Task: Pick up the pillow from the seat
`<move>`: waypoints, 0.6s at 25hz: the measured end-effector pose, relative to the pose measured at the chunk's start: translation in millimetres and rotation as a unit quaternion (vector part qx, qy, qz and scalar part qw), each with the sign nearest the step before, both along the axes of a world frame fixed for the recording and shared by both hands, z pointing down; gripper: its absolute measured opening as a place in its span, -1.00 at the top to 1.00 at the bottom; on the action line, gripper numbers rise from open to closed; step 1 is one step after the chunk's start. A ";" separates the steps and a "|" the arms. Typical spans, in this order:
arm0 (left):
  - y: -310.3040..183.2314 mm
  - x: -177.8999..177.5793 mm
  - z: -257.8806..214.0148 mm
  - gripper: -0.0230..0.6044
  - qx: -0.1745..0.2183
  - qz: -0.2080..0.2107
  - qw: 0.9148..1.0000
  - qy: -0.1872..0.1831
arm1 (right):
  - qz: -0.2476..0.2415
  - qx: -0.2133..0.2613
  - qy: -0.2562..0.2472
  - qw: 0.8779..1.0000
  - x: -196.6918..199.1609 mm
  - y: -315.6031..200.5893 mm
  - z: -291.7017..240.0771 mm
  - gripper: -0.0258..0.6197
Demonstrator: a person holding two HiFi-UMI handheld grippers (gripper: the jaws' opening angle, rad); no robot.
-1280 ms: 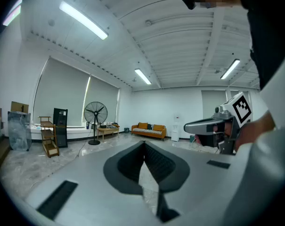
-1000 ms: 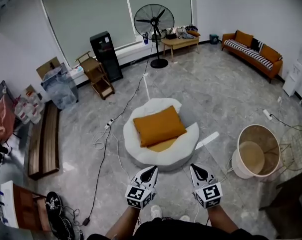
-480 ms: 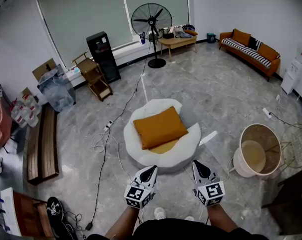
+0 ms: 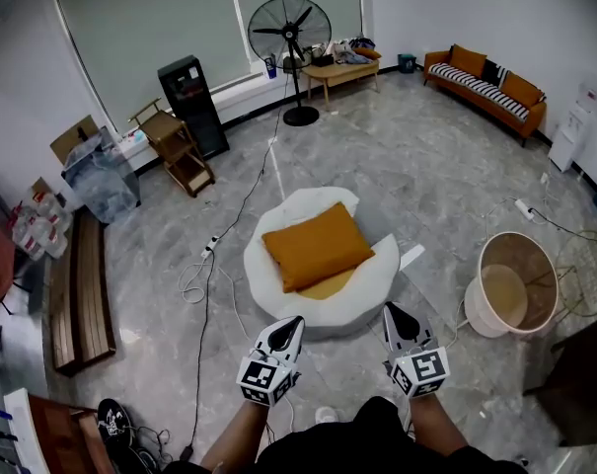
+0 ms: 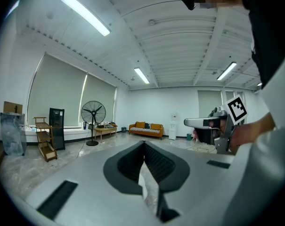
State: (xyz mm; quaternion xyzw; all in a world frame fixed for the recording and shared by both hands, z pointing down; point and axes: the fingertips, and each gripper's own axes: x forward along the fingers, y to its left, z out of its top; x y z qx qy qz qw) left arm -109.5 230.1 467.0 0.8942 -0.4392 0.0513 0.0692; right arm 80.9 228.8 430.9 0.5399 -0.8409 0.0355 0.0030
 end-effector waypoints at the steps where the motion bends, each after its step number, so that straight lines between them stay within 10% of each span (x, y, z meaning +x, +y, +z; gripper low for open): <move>1: -2.7 1.7 0.5 0.89 -0.001 0.002 1.000 0.003 | -0.002 -0.002 0.002 1.000 -1.9 -1.3 2.1 0.90; 15: -80.9 33.2 15.6 0.89 -0.012 -0.010 1.000 -0.002 | -0.043 -0.013 0.012 0.999 6.8 -94.7 19.0 0.90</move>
